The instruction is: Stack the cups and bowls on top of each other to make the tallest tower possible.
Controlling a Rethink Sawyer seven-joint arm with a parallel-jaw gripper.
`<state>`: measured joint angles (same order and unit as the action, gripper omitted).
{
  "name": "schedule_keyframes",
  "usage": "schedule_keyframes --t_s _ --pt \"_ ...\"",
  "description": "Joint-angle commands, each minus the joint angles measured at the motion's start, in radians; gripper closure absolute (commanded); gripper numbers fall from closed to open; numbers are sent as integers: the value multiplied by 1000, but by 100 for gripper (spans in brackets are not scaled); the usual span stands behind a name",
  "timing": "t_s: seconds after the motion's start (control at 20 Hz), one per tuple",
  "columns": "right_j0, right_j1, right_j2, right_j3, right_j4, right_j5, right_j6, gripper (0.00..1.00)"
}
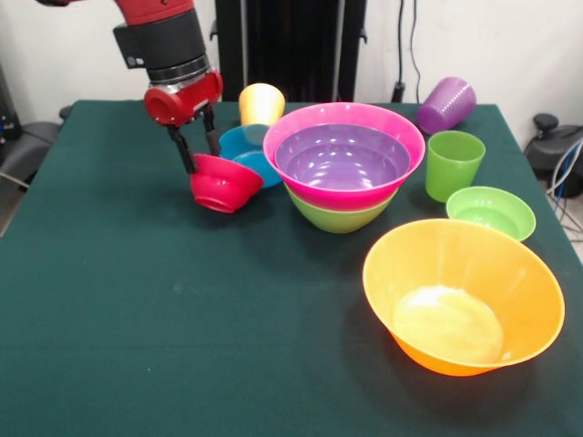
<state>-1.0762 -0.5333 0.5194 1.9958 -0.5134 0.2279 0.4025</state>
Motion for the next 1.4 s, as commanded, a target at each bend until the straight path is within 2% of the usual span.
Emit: schedule_keyframes --t_s 0.05,0.15,0.5,1.0,1.4 --pt "34 58 7 -44 -83 -31 127 0" --pt "140 24 -106 -93 -118 -50 167 0" --pt "111 -19 -55 -63 -117 -106 163 0" --pt "39 -10 42 -32 -95 -137 154 0" --pt "60 -13 23 -41 -94 -139 162 0"
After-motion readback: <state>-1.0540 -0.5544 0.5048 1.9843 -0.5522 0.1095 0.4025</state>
